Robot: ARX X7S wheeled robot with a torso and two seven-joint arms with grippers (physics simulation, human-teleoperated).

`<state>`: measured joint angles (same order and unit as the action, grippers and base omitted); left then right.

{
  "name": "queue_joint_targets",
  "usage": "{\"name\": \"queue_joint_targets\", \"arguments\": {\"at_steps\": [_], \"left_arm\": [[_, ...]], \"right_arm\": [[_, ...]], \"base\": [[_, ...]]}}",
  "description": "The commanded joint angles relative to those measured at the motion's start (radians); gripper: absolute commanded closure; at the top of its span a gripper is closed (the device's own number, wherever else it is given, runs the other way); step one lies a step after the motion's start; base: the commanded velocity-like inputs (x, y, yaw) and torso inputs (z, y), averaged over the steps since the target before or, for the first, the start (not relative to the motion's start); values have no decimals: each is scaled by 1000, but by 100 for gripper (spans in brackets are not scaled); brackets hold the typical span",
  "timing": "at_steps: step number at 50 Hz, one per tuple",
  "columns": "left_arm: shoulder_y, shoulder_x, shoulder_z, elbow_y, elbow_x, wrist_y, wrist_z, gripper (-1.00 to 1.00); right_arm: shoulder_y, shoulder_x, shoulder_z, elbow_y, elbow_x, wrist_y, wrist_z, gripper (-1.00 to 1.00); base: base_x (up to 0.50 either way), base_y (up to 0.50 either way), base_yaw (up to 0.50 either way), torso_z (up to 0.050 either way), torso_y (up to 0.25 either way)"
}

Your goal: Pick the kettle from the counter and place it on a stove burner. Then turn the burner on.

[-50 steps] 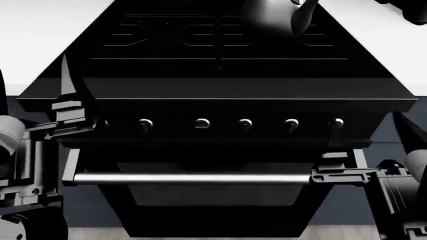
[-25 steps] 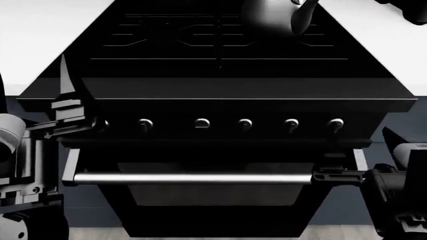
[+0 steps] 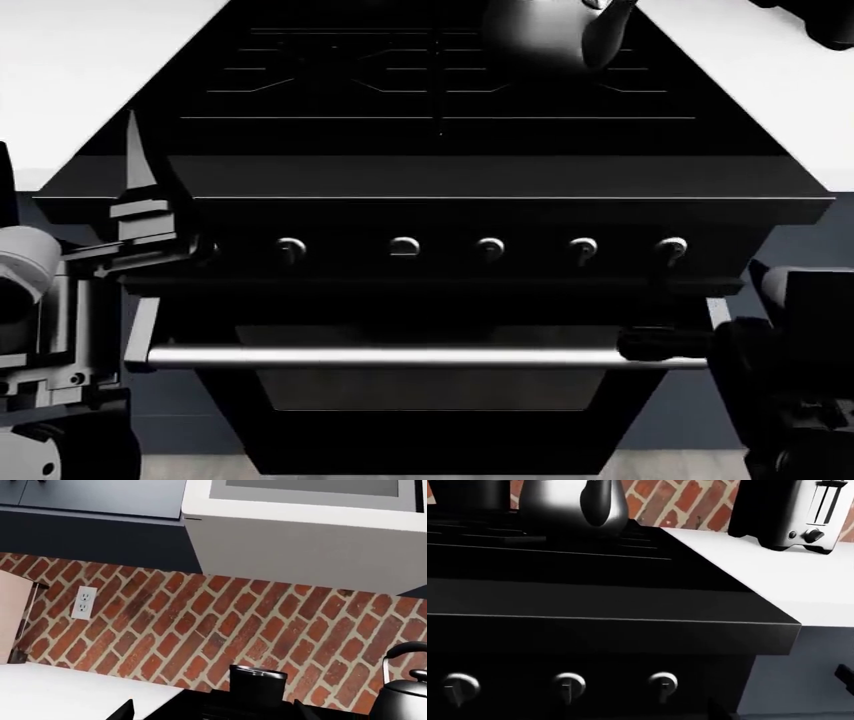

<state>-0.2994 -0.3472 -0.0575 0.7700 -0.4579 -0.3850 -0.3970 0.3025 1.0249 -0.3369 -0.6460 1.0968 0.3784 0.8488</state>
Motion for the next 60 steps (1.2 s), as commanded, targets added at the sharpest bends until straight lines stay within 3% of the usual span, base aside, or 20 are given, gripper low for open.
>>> {"name": "queue_joint_targets", "arguments": {"at_steps": [1, 60], "left_arm": [[-2, -3, 5, -3, -2, -1, -5, -100], [-5, -20, 17, -16, -16, 8, -22, -100]], "right_arm": [[23, -26, -2, 79, 2, -2, -35, -100], [368, -175, -167, 386, -21, 277, -117, -100]], "base": [[0, 0, 0, 0, 0], [0, 0, 0, 0, 0]]}}
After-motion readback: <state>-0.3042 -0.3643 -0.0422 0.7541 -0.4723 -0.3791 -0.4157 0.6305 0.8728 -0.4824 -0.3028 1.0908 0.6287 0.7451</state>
